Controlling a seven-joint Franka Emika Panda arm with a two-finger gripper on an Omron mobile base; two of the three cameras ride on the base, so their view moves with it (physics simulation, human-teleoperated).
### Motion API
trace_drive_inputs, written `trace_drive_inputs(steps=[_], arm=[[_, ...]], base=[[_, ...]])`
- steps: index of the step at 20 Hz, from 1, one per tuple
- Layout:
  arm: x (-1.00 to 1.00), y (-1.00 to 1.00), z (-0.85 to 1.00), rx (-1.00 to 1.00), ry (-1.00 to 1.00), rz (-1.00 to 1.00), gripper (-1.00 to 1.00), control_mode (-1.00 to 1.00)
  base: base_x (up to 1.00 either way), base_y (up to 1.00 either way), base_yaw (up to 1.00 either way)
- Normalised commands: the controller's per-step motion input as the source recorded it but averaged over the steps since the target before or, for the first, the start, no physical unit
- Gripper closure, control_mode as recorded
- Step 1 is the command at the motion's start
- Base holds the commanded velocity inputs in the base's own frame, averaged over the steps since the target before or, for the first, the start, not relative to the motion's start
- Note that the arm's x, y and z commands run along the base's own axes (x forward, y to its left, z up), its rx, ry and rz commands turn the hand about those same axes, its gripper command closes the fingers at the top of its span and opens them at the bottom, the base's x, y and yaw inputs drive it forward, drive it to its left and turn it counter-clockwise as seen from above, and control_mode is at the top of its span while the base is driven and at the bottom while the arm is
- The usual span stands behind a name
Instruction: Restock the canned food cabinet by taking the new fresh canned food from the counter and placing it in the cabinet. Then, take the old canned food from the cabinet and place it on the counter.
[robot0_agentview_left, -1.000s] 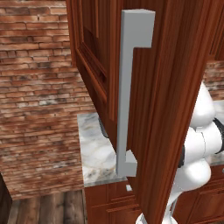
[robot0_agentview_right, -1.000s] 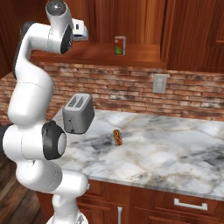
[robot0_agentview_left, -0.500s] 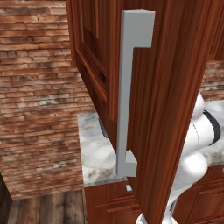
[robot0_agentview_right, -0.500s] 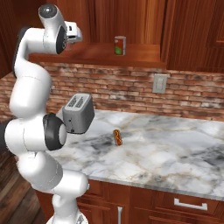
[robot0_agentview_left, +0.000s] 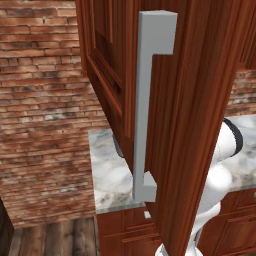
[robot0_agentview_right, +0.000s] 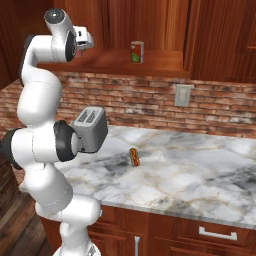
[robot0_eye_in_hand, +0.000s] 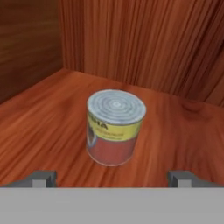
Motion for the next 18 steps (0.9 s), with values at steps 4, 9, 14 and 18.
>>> trace_drive_inputs(steps=[4,9,14,18], arm=[[0.29,0.11,-0.06,-0.02,0.0,0.0,-1.0,-1.0],[0.29,0.13,-0.1,-0.01,0.0,0.0,-1.0,-1.0],[0.32,0.06,-0.13,0.0,0.0,0.0,-1.0,-1.0],[0.2,0.0,-0.13,0.0,0.0,0.0,-1.0,-1.0]], base=[[0.0,0.0,0.0],[0.0,0.0,0.0],[0.0,0.0,0.0],[0.0,0.0,0.0]])
